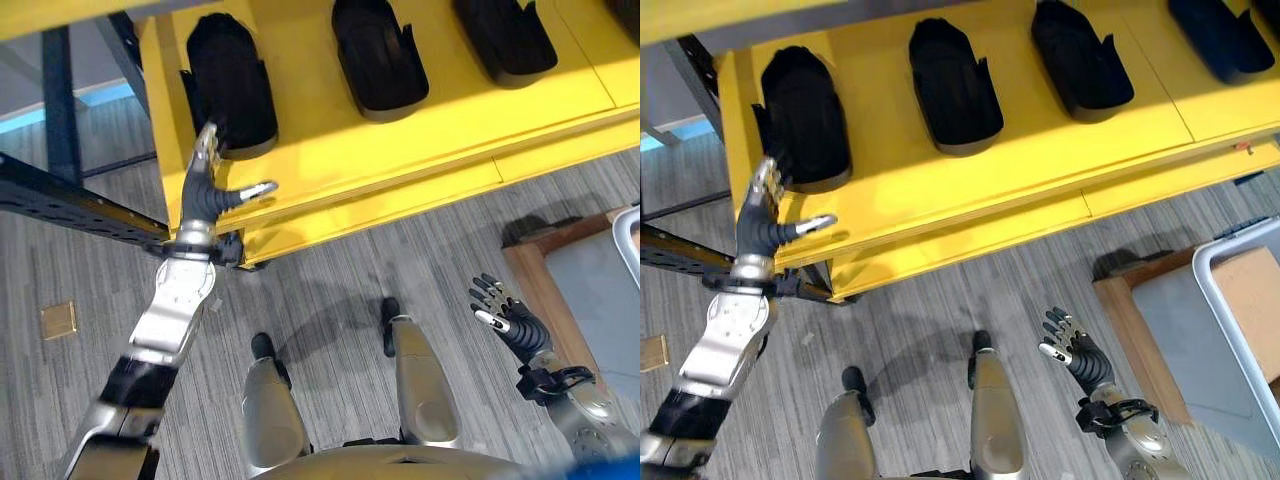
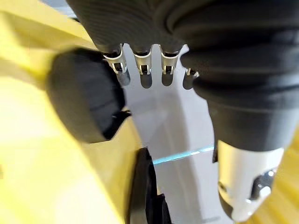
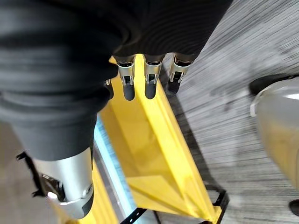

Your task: Move parts from the plastic box to the shelf.

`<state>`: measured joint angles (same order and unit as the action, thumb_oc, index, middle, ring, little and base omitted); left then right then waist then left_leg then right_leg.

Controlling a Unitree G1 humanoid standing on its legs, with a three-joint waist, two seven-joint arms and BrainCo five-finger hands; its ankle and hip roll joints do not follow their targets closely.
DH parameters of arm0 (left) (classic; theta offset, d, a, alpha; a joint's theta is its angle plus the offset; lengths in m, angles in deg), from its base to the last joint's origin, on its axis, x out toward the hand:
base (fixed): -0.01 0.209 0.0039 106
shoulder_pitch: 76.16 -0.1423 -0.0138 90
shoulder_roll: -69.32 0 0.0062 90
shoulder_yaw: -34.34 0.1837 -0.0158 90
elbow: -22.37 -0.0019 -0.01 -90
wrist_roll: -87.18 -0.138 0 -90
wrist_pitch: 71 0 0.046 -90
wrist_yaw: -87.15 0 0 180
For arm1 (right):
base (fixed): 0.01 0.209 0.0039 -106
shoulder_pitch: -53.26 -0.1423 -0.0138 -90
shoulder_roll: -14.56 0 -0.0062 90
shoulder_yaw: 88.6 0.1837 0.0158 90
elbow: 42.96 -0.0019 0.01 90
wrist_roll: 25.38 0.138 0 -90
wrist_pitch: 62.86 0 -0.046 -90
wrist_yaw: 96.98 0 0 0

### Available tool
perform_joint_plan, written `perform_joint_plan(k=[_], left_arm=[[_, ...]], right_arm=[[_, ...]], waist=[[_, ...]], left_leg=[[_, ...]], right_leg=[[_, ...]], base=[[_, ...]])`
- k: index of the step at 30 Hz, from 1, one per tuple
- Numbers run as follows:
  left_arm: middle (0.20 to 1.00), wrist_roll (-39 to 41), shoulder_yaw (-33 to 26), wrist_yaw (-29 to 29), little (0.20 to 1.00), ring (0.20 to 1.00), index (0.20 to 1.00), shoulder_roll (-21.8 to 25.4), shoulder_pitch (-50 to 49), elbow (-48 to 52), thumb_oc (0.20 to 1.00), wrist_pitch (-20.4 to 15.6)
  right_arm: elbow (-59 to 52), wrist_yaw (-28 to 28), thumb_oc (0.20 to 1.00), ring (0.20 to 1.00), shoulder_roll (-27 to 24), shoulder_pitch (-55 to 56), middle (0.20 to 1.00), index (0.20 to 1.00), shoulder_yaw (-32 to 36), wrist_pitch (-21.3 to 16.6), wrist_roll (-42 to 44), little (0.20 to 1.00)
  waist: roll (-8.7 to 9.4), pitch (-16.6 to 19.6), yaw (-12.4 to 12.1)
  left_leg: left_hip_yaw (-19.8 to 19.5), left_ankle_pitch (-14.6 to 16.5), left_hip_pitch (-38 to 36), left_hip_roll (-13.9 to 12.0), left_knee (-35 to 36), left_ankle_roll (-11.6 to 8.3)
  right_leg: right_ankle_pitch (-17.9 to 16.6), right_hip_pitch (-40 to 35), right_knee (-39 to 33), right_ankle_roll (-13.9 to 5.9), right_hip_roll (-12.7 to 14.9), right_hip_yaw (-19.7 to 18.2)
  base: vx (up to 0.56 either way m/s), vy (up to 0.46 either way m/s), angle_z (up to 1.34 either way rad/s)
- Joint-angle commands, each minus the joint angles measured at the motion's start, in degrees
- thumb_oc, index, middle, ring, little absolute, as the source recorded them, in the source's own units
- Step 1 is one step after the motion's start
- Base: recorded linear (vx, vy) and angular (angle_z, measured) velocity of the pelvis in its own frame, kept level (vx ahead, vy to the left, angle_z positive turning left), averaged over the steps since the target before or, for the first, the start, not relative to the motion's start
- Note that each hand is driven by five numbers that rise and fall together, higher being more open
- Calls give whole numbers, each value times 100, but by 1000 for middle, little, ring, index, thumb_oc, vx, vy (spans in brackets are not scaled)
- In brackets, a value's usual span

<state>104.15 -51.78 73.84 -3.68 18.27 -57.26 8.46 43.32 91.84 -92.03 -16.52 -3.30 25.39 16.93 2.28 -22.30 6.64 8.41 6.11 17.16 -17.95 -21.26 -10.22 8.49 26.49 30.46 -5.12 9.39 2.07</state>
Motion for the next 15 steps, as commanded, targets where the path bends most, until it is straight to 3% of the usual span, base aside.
perform_joint_plan(k=[1,2,5,8,15], left_arm=[[1000,419,-180,437,1000,1000,1000,145,-74,217,1000,-397],[1000,461,-214,501,1000,1000,1000,148,-214,273,1000,-389],[1000,561,-290,715,1000,1000,1000,131,-653,395,1000,-353],[1000,1360,-257,1122,1000,1000,1000,-54,-1209,499,1000,-282],[1000,2043,-294,1744,1000,1000,1000,-296,-2354,-9,1000,150]], right_arm=[[-446,36,1000,1000,43,29,1000,1000,160,-304,-163,1000],[-465,37,1000,1000,41,14,1000,1000,157,-307,-173,1000],[-489,69,1000,1000,33,33,1000,1000,197,-282,-210,1000],[-488,91,1000,1000,107,47,1000,1000,250,-252,-209,1000],[-294,153,1000,1000,228,131,1000,1000,383,-86,-448,1000]], waist=[[76,318,43],[70,323,27],[21,412,-5],[-48,594,-46],[-160,1117,-140]], left_leg=[[-241,-328,238,226,-27,352],[-213,-503,220,237,97,391],[-232,-628,-13,282,412,393],[-212,-790,-394,302,889,425],[-119,-1077,-1149,381,1754,450]], right_leg=[[-206,-425,-281,-143,37,206],[-351,-448,-394,-116,31,241],[-402,-686,-639,-149,19,312],[-507,-1039,-1010,-231,30,412],[-685,-1833,-1863,-354,58,637]], base=[[-58,-5,16],[-62,2,13],[-4,7,11],[56,32,10],[54,36,5]])
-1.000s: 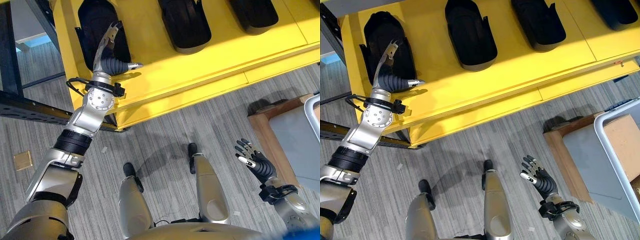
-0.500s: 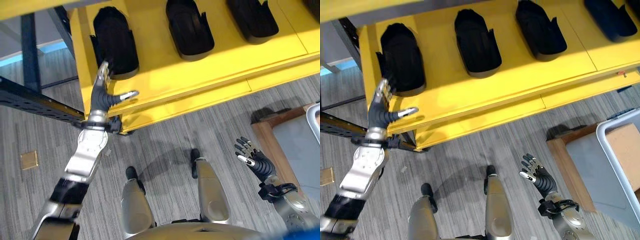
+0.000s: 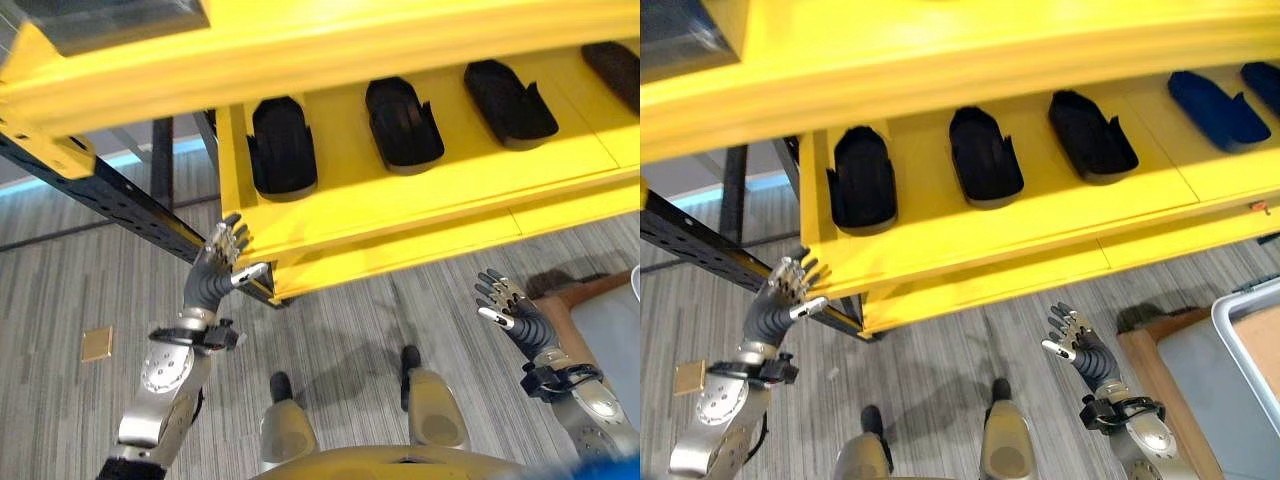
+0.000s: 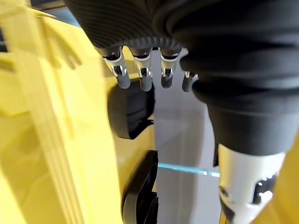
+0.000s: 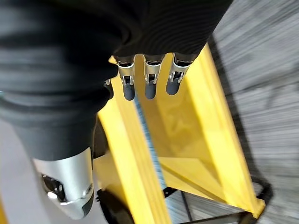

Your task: Move parts from the plastic box to the shelf.

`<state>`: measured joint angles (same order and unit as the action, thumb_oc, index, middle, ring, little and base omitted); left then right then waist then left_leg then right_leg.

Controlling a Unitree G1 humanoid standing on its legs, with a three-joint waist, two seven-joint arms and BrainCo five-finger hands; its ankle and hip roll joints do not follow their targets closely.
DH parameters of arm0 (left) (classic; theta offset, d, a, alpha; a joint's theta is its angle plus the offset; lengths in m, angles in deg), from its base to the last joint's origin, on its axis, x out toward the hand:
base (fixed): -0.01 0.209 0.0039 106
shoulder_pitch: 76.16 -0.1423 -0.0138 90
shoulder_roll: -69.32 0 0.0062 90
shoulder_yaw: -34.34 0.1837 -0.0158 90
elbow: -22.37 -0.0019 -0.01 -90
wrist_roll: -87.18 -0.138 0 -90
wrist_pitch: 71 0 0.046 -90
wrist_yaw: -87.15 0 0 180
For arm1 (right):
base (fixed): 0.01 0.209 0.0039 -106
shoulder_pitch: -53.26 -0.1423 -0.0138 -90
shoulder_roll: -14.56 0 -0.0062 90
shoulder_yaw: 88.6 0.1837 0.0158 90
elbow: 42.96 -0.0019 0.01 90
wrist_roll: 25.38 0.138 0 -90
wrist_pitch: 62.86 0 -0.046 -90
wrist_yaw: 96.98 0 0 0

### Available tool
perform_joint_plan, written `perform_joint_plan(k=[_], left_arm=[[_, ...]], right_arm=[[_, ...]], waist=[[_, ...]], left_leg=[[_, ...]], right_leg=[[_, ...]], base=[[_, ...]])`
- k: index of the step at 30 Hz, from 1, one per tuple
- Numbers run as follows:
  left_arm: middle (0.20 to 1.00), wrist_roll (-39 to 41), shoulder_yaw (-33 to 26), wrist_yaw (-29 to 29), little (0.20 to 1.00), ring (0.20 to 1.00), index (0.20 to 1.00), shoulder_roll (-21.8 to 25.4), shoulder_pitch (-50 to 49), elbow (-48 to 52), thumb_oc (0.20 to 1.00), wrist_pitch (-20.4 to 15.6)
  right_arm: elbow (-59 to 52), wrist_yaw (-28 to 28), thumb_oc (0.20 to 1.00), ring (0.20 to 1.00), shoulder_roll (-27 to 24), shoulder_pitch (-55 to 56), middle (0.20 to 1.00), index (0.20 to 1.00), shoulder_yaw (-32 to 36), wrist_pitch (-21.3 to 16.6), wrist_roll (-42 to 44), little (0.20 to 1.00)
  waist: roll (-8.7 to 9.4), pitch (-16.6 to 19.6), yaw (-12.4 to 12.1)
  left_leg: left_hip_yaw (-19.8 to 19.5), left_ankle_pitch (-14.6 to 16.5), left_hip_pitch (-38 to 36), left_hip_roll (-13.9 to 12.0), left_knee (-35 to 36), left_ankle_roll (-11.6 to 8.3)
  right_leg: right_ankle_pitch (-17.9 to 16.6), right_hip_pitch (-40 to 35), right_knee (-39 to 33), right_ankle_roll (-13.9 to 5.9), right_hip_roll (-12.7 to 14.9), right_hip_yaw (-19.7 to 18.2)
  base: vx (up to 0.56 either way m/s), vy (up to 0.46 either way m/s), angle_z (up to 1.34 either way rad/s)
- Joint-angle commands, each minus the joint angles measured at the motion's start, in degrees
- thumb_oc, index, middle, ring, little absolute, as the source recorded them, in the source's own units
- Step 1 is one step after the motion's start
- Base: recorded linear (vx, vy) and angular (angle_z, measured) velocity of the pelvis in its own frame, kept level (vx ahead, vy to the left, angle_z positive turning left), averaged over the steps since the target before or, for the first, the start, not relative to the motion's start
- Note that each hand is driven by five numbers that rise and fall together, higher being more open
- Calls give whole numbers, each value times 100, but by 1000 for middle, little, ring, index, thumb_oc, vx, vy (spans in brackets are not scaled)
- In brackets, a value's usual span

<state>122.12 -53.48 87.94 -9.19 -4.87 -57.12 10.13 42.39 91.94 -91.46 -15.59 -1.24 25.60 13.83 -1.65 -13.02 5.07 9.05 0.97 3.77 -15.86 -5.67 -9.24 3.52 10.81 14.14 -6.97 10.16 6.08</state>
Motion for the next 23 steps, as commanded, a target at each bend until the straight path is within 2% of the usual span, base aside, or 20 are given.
perform_joint_plan(k=[1,5,6,9,14,23], left_arm=[[1000,164,-184,401,1000,1000,1000,258,-184,-46,1000,10],[1000,290,-301,516,1000,1000,1000,107,-545,-264,1000,119],[1000,233,-378,523,1000,1000,1000,-12,-702,-378,1000,159],[1000,414,-329,489,1000,1000,1000,-270,-773,-642,1000,281],[1000,180,-344,361,1000,1000,1000,-481,-795,-740,1000,297],[1000,65,-219,304,1000,1000,1000,-570,-759,-867,1000,384]], right_arm=[[-149,145,1000,1000,191,54,1000,1000,196,-77,-179,1000],[-96,182,1000,1000,255,78,1000,1000,211,7,-198,1000],[-59,177,1000,1000,328,57,1000,1000,201,42,-225,1000],[-39,121,1000,1000,487,43,1000,1000,149,109,-117,1000],[-51,53,1000,1000,699,104,1000,1000,110,214,32,1000],[-87,15,1000,1000,895,232,1000,1000,-25,326,169,1000]], waist=[[226,285,7],[214,579,-21],[216,755,-52],[229,943,-80],[293,1072,-100],[347,1177,-84]], left_leg=[[-183,-592,107,189,303,351],[-134,-662,-152,273,626,361],[-101,-660,-268,320,739,371],[-75,-650,-402,390,867,396],[-17,-569,-584,470,887,460],[39,-511,-811,544,961,509]], right_leg=[[-221,-366,-344,-184,-11,257],[-363,-677,-793,-238,16,322],[-441,-799,-979,-272,56,336],[-525,-922,-1173,-309,107,313],[-545,-1074,-1219,-361,181,254],[-578,-1260,-1334,-392,220,170]], base=[[36,50,18],[30,64,11],[0,71,8],[-9,67,-4],[-10,41,-4],[-1,6,-7]])
